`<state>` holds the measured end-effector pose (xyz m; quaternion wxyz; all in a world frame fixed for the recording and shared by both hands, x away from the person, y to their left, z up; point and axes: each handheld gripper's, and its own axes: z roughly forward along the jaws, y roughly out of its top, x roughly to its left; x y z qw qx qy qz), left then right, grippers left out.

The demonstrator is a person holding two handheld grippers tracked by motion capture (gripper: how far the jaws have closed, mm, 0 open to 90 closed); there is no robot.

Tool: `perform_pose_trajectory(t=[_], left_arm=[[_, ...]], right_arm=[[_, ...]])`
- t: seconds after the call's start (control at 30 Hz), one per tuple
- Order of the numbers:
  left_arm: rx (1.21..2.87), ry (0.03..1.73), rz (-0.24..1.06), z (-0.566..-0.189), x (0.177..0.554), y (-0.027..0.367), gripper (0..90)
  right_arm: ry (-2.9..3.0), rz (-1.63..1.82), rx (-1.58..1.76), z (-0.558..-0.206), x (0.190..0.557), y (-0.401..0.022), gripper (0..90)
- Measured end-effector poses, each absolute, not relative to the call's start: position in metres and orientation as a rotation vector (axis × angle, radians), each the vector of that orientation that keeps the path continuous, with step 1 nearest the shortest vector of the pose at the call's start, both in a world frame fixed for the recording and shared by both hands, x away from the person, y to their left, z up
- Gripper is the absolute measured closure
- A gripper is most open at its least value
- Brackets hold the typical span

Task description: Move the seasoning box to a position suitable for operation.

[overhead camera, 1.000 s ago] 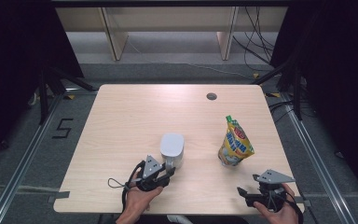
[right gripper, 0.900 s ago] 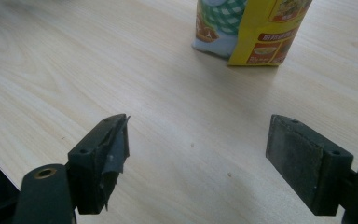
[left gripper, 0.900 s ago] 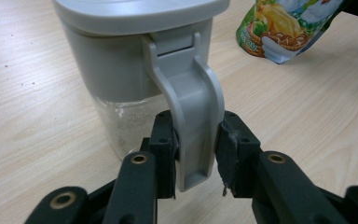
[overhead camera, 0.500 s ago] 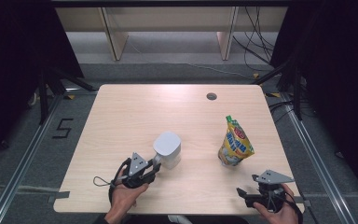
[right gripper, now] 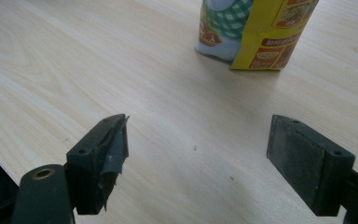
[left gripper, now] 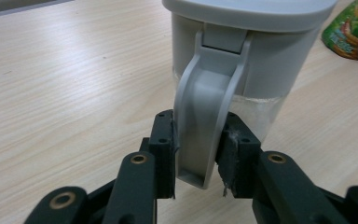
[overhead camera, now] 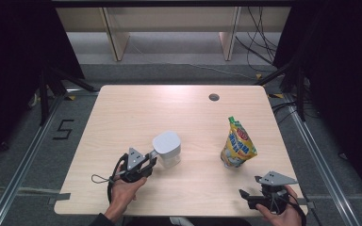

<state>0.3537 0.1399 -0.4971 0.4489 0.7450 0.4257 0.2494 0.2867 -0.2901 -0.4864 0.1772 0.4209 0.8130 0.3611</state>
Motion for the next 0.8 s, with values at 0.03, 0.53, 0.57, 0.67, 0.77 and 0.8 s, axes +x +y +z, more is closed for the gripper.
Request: perform_pose_trajectory(t=[0.03, 0.53, 0.57, 0.67, 0.77, 0.8], left_arm=[[1.85, 1.044, 0.628, -0.497, 0.355, 0.141, 68.5], [1.84, 1.04, 0.654, -0.499, 0.365, 0.151, 70.3], [1.844, 1.03, 0.651, -0.499, 0.366, 0.152, 70.3], [1.845, 1.012, 0.637, -0.499, 0.366, 0.152, 70.3], [1.852, 0.994, 0.635, -0.499, 0.365, 0.152, 70.3], [1.848, 0.99, 0.621, -0.5, 0.364, 0.151, 70.3]], right_arm=[[2.301, 1.033, 1.202, -0.487, 0.287, -0.29, 21.6], [2.316, 1.02, 1.171, -0.486, 0.287, -0.289, 22.3], [2.312, 1.006, 1.173, -0.486, 0.287, -0.29, 22.4], [2.321, 1.031, 1.152, -0.487, 0.288, -0.29, 22.4], [2.317, 1.006, 1.184, -0.486, 0.287, -0.289, 22.4], [2.312, 1.005, 1.177, -0.486, 0.287, -0.29, 22.4]])
